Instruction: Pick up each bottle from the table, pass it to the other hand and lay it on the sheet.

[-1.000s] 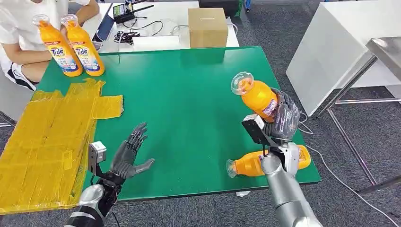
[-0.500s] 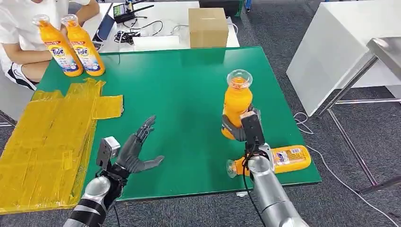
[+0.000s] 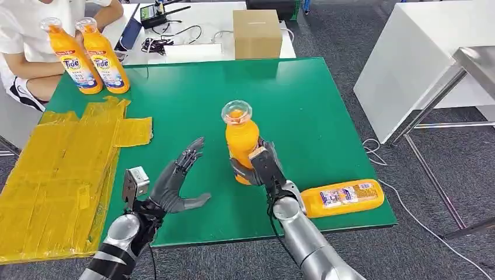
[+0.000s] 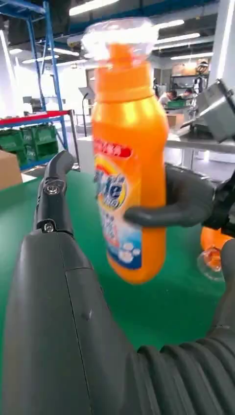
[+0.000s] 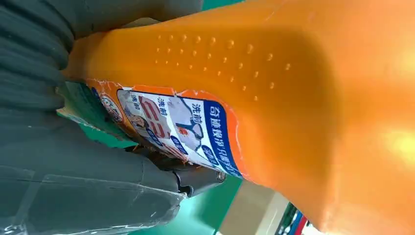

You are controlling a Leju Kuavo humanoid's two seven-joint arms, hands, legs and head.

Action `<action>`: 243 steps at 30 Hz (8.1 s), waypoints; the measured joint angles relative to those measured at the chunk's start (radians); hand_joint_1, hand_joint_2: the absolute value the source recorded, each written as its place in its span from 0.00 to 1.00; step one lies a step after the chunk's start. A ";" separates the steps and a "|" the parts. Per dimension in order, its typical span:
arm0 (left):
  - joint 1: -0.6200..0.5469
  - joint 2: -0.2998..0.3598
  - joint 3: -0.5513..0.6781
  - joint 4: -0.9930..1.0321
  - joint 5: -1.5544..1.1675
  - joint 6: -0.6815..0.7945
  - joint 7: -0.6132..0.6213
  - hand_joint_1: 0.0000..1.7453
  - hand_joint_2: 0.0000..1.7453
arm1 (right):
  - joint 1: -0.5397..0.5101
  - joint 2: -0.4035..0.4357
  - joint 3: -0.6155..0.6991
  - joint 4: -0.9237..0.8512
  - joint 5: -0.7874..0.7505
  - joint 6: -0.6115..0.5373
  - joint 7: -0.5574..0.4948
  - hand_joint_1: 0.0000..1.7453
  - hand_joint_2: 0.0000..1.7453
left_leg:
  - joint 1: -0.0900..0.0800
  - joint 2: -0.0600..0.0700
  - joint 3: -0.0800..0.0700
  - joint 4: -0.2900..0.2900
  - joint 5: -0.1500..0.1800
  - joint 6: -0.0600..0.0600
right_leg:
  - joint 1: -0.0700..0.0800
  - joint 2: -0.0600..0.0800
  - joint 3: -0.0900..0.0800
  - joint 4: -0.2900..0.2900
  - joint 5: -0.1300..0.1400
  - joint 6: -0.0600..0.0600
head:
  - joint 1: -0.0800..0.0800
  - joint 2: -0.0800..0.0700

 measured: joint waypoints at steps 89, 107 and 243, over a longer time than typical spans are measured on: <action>0.026 0.032 0.122 -0.090 0.117 0.135 -0.005 1.00 1.00 | 0.174 -0.056 0.346 -0.354 0.124 -0.190 -0.043 0.00 1.00 | 0.000 0.004 -0.001 0.000 -0.001 -0.002 | 0.000 0.002 -0.004 0.000 0.000 -0.001 | -0.001 0.000; -0.012 0.079 0.254 -0.050 -0.262 0.707 -0.005 1.00 1.00 | 0.264 -0.095 0.257 -0.517 0.121 -0.235 -0.047 0.00 1.00 | 0.001 0.002 -0.001 0.000 -0.001 -0.002 | 0.000 0.002 -0.004 0.000 -0.001 -0.001 | 0.000 0.000; -0.397 0.151 0.012 0.776 -1.341 0.375 0.649 0.00 1.00 | 0.329 -0.087 0.095 -0.566 0.135 -0.118 0.018 0.00 1.00 | -0.006 -0.003 0.064 -0.017 -0.022 -0.011 | -0.005 -0.003 0.057 -0.001 -0.020 -0.013 | 0.000 0.000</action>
